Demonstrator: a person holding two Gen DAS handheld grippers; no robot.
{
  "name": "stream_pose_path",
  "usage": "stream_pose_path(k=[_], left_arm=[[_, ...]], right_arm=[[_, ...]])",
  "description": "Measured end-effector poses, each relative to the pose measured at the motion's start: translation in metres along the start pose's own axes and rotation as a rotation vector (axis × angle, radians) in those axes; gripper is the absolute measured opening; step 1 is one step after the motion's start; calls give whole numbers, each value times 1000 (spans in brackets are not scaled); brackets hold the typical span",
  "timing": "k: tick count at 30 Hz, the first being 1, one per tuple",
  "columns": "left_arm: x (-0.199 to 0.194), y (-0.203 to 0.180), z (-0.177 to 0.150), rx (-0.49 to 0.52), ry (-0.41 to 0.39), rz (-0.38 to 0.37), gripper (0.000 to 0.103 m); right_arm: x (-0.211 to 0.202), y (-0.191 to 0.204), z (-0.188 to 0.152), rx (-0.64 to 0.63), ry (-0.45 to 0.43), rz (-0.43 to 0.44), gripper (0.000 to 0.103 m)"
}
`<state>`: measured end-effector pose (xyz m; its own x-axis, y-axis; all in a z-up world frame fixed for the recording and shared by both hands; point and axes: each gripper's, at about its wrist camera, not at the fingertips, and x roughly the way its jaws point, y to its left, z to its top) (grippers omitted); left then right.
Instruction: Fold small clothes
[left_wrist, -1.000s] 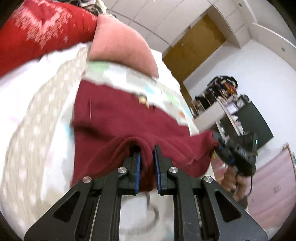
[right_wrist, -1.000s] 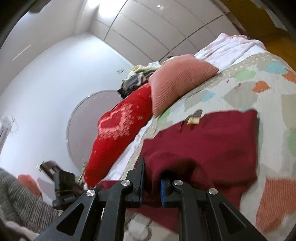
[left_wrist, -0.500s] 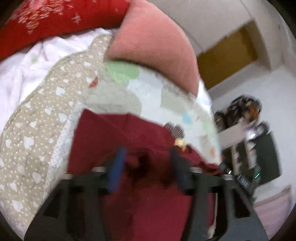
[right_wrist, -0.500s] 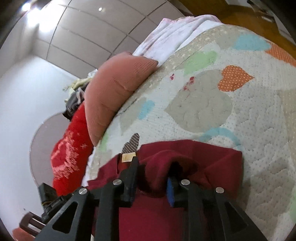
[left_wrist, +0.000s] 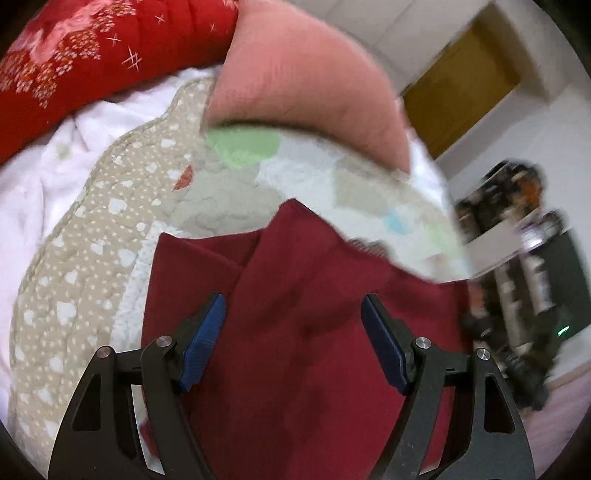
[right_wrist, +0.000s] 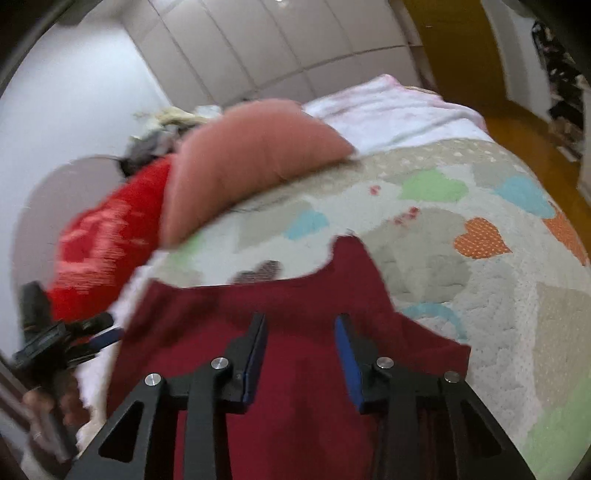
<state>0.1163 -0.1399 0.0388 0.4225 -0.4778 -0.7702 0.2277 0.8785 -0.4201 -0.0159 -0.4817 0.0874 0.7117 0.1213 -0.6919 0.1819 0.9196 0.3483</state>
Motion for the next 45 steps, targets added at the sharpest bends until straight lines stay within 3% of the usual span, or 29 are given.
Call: stream_pose_path(k=[3, 4, 8, 12, 18, 21, 24, 28, 32, 39, 45], left_arm=[[31, 11, 7, -18, 21, 131, 76], [37, 16, 9, -32, 30, 140, 76], [37, 20, 8, -14, 6, 146, 76], [8, 27, -5, -18, -5, 124, 76], [-48, 50, -50, -32, -46, 123, 76], [-52, 59, -72, -34, -27, 136, 76], [-50, 61, -90, -38, 11, 117, 76], [-66, 59, -102, -24, -5, 106, 76], [-67, 58, -112, -6, -2, 140, 76], [-74, 61, -120, 7, -30, 162, 76], [-74, 59, -120, 35, -41, 178, 76]], right_arm=[[38, -18, 4, 40, 46, -85, 36], [47, -27, 2, 52, 62, -110, 35], [59, -33, 6, 60, 55, -120, 34], [28, -21, 4, 46, 52, -90, 35], [-34, 9, -48, -79, 51, -51, 43], [-18, 6, -70, -81, 135, -96, 44], [-15, 18, -75, -114, 138, -157, 44], [-36, 46, -74, -93, 108, -10, 46], [-32, 95, -84, -194, 114, 89, 47], [18, 165, -92, -291, 172, 147, 47], [44, 196, -94, -298, 185, 164, 47]])
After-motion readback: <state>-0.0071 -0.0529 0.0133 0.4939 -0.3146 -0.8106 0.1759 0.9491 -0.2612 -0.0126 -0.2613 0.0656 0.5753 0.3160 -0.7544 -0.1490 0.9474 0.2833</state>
